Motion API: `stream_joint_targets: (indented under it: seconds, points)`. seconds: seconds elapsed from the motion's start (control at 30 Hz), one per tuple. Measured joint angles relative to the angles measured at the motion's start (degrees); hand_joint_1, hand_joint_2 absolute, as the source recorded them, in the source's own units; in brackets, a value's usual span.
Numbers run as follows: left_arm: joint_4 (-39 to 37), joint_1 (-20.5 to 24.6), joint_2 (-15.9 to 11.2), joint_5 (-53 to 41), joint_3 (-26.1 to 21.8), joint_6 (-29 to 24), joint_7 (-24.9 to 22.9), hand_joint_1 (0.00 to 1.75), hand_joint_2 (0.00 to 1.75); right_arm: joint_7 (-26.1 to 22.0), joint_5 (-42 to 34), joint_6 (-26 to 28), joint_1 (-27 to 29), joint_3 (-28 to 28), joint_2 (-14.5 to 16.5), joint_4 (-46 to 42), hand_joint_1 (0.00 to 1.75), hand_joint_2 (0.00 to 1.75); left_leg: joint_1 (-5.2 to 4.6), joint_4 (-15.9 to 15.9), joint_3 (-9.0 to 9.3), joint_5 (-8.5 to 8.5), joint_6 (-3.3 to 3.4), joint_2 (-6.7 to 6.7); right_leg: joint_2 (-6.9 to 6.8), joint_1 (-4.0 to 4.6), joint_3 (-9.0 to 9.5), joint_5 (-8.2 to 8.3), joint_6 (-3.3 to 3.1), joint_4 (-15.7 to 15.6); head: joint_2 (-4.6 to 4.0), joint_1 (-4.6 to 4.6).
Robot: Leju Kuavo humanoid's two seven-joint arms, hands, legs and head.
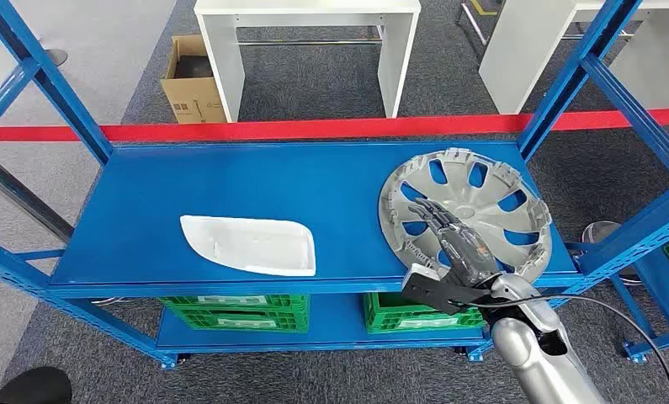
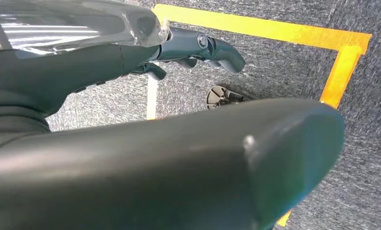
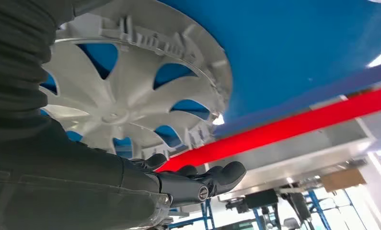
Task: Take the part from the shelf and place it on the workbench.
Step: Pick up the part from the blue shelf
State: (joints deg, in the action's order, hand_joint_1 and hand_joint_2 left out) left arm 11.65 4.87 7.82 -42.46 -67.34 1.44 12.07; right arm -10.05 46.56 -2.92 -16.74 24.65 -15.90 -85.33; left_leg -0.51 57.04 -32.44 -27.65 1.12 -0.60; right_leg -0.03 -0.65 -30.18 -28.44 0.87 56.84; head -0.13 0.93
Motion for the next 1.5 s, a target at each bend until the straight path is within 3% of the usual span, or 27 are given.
stream_joint_targets:
  seconds: [0.7,1.03,1.23,1.37,1.5]
  points:
    - [0.00,-0.09,0.00,-1.39,0.00,0.42,-0.15,0.00,0.00,5.11,0.37,-4.92,0.33,2.26,-6.57,2.62,0.00,1.75,0.17,-0.11,0.16,0.01,-0.01,0.02,0.01,0.19,0.08,-0.02,-0.03,0.03,0.00,0.00]
    - [0.00,-0.11,0.04,-1.89,-0.02,0.01,-0.15,0.00,0.00,7.46,4.87,-3.27,1.31,2.53,-7.40,3.79,0.00,1.75,0.17,-0.11,0.17,0.01,-0.01,0.02,0.01,0.20,0.09,-0.02,-0.03,0.03,0.00,0.01]
    - [0.00,-0.11,0.07,-2.24,-0.02,0.06,-0.15,0.00,0.00,9.44,10.84,0.40,0.49,3.13,-6.68,6.89,0.00,1.75,0.17,-0.12,0.19,0.01,-0.01,0.02,0.01,0.20,0.13,-0.02,-0.03,0.04,0.00,0.00]
    - [0.00,-0.11,0.07,-2.71,-0.02,0.24,-0.15,0.00,0.00,11.12,15.14,2.81,-0.07,3.66,-5.57,9.60,1.58,1.75,0.17,-0.12,0.21,0.01,-0.01,0.02,0.00,0.20,0.15,-0.02,-0.03,0.04,0.00,-0.01]
    - [0.00,-0.12,0.07,-2.92,-0.03,0.26,-0.12,0.00,0.00,11.99,18.71,4.94,-0.38,4.35,-4.75,12.04,1.73,1.75,0.17,-0.12,0.21,0.01,-0.01,0.02,0.00,0.20,0.16,-0.02,-0.03,0.04,0.00,0.00]
